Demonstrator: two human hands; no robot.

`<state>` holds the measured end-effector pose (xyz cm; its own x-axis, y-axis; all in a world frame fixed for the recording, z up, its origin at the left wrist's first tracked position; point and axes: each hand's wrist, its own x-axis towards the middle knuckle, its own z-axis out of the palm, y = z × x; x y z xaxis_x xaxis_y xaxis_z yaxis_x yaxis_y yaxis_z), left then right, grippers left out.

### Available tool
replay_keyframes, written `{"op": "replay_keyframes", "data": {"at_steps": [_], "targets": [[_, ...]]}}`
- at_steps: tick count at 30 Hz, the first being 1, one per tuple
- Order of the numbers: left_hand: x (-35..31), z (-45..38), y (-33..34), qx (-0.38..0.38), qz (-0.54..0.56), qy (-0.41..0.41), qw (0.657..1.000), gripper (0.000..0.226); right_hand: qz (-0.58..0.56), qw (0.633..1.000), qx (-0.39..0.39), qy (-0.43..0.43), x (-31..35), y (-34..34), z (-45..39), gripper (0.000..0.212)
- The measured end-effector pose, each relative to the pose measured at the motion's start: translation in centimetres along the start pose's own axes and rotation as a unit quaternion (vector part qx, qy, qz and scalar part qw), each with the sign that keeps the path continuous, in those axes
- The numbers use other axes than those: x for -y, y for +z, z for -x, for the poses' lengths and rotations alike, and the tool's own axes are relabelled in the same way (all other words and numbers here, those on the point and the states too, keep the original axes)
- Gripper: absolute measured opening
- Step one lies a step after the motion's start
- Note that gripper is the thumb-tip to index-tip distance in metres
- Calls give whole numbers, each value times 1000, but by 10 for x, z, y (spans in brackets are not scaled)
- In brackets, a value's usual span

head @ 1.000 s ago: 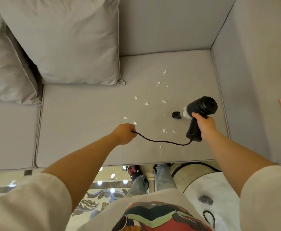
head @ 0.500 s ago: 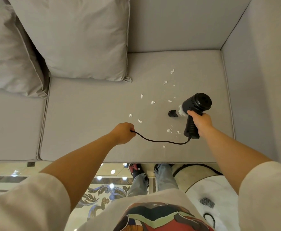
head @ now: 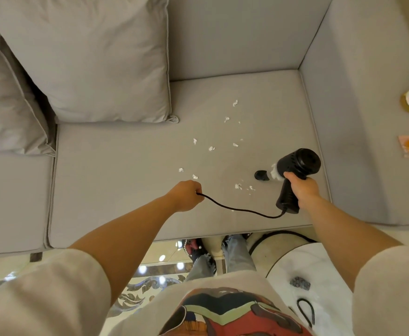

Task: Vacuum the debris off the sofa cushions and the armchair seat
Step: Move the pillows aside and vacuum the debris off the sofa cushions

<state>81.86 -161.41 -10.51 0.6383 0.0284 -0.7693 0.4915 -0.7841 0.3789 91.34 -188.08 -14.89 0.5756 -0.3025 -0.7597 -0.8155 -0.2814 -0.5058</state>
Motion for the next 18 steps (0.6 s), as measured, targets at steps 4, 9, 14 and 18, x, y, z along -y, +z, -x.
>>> {"op": "replay_keyframes", "data": {"at_steps": [4,9,14,18], "targets": [[0,4,3,6,-22,12,1000,10,2,1000,-3,-6,-15,-2,9,42],[2,11,2,9,-33,11,999,22,7,1000,3,-7,-27,3,20,43],[6,16,2,11,-37,7,999,27,17,1000,1,-13,-33,8,26,40],[11,18,1,15,-44,15,999,11,21,1000,3,-12,-33,10,30,36]]}}
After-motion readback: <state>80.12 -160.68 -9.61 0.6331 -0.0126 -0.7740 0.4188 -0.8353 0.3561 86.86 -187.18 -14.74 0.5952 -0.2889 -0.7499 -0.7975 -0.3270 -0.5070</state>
